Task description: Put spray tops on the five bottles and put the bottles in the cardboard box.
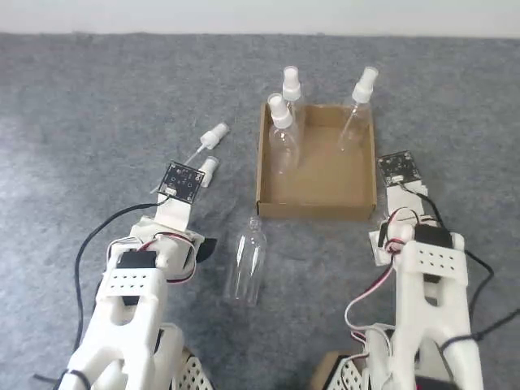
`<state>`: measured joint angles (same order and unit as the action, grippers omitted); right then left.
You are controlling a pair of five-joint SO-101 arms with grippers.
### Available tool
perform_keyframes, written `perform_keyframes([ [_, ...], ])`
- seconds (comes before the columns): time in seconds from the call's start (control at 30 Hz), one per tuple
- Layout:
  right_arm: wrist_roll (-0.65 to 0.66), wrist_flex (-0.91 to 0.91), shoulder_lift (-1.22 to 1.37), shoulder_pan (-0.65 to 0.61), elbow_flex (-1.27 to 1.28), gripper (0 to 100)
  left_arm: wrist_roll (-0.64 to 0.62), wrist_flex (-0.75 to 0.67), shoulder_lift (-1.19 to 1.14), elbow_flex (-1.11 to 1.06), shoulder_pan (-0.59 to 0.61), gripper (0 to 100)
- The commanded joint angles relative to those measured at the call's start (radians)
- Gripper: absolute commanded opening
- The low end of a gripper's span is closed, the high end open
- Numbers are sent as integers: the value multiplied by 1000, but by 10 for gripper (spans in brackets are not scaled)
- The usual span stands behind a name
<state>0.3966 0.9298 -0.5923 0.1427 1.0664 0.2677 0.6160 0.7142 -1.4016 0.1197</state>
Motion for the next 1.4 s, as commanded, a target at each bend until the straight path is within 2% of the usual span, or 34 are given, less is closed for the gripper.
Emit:
perform_keyframes([
  [0.0, 20, -62, 62, 15, -54, 227, 11, 3, 32, 5, -3, 306],
  [0.17, 21, -68, 139, 21, -54, 221, 11, 3, 32, 5, -3, 306],
  [0.3, 44, -71, 147, 120, -54, 138, 12, 2, 32, 5, -5, 306],
  [0.43, 245, -67, 150, 222, -51, 70, 15, 6, 32, 7, -14, 307],
  [0.53, 347, -61, 147, 282, -17, 17, 101, 9, 28, 5, -3, 308],
  [0.67, 480, -62, 156, 344, 48, 6, 137, 115, 32, 42, -3, 308],
  [0.77, 578, -71, 156, 414, 95, 8, 140, 342, 28, 193, 3, 308],
  [0.87, 620, -71, 147, 499, 100, 8, 137, 551, 23, 441, 40, 308],
  [1.0, 680, -119, 157, 545, 117, 7, 135, 712, -9, 766, 57, 309],
  [1.17, 674, -208, 147, 496, 242, 9, 120, 778, -275, 1099, 57, 305],
  [1.37, 516, -268, 145, 524, 259, 7, 52, 783, -686, 1466, 20, 305],
])
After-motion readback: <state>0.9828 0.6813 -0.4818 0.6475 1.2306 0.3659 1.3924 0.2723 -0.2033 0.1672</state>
